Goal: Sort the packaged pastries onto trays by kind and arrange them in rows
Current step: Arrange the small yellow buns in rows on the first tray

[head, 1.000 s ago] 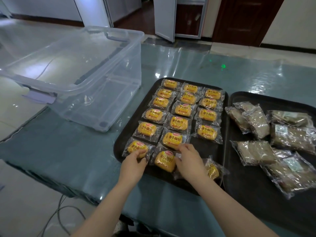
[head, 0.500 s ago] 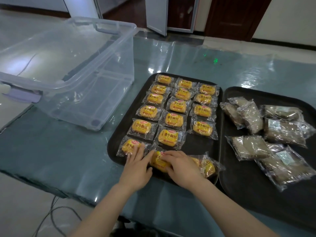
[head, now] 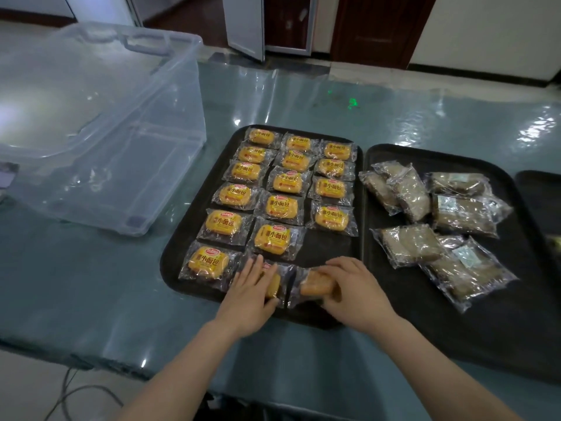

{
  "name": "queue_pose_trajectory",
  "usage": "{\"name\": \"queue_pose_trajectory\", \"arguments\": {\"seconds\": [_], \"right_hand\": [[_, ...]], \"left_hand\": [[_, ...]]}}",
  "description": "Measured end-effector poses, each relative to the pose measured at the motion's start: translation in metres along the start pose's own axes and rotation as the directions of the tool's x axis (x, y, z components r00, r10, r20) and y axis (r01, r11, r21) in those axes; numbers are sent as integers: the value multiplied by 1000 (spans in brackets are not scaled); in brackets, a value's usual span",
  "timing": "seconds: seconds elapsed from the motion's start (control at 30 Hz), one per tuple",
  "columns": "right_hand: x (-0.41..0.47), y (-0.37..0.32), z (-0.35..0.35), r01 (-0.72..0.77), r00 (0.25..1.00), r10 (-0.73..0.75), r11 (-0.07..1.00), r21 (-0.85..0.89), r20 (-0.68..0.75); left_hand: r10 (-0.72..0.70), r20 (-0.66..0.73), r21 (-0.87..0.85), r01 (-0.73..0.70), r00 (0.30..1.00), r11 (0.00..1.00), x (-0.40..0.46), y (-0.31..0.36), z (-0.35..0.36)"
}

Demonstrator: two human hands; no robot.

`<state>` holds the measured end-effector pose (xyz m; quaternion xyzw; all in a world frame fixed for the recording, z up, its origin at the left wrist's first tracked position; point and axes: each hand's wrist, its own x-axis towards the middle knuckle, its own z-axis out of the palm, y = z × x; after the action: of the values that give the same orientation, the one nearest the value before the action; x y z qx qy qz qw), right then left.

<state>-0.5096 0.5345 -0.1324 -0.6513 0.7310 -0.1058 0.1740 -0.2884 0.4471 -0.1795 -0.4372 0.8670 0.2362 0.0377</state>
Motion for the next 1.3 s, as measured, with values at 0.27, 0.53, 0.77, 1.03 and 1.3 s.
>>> {"name": "queue_pose_trajectory", "arguments": {"seconds": [0.27,0.53,0.77,1.03,1.3], "right_hand": [[18,5,-21,-288,860,478,743,604,-178],[57,13,-25,-289,848,499,719,632,-179],[65,13,-15,-382,899,436,824,417,-37],[68,-1,-20,-258,839,524,622,739,-149],[70,-22,-42,-129,890,327,849,512,-318]], "left_hand": [[9,-37,5,-9,999,1000,-2,-8,10],[14,14,15,-14,1000,1000,-1,-6,6],[6,28,12,-6,1000,1000,-1,-7,7],[9,30,8,-9,1000,1000,-2,-6,6],[-20,40,-198,27,999,980,5,6,-29]]}}
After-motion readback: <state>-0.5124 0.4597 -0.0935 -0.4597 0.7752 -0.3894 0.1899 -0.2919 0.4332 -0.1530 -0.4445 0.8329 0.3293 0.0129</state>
